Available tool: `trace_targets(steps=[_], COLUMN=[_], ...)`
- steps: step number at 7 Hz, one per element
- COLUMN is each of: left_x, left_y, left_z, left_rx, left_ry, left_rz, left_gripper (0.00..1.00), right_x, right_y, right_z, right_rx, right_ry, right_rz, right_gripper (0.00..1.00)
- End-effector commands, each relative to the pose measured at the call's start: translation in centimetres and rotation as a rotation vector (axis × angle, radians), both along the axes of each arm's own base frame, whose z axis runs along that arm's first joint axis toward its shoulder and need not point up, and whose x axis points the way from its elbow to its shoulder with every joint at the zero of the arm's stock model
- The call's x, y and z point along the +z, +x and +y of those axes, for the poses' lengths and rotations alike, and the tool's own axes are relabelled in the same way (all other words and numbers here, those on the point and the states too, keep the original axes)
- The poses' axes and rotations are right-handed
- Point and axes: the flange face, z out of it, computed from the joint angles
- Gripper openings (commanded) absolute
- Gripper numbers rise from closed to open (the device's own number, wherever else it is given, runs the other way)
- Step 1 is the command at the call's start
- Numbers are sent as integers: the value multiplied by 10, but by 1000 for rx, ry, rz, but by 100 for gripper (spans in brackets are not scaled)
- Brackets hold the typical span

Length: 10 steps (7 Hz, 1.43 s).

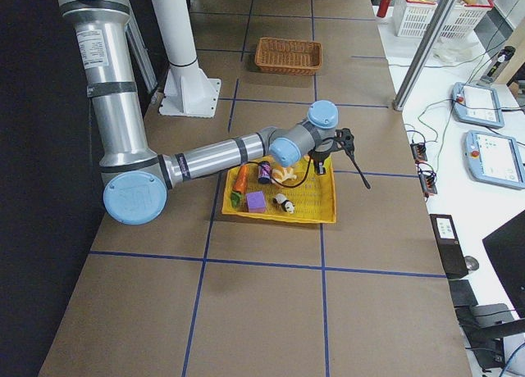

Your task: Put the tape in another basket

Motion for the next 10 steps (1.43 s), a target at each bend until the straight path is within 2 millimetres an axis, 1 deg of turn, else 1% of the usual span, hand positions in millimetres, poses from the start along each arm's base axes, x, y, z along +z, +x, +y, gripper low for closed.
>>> trace_targets(steps=[1, 2, 3, 4, 5, 6, 7, 8, 9, 10], left_x=[-33, -53, -74, -95, -115, -134, -153, -176, -204, -231], left_y=[46, 78, 92, 128, 163, 197, 223, 243, 265, 293], left_z=[-27, -36, -41, -41, -34, -24, -15, -8, -3, 8], left_rx=[-48, -88, -141, -192, -238, -242, -246, -263, -272, -253], left_ry=[16, 12, 71, 81, 54, 7, -2, -30, -76, -123], left_rz=[19, 44, 83, 155, 262, 368, 450, 532, 615, 705], left_gripper=[100, 100, 100, 100, 100, 100, 100, 100, 100, 100], right_x=[-76, -109, -126, -135, -145, -154, -161, -171, -180, -189], right_y=[-59, -73, -91, -103, -117, -127, -134, -153, -179, -201], right_z=[-8, -3, 11, 22, 35, 48, 61, 79, 104, 128], right_rx=[39, 67, 66, 104, 135, 139, 168, 225, 246, 260], right_ry=[-73, -113, -94, -112, -133, -173, -183, -234, -259, -292], right_rz=[-82, -123, -191, -267, -338, -411, -489, -587, -693, -785], right_gripper=[1, 2, 2, 2, 2, 2, 2, 2, 3, 3])
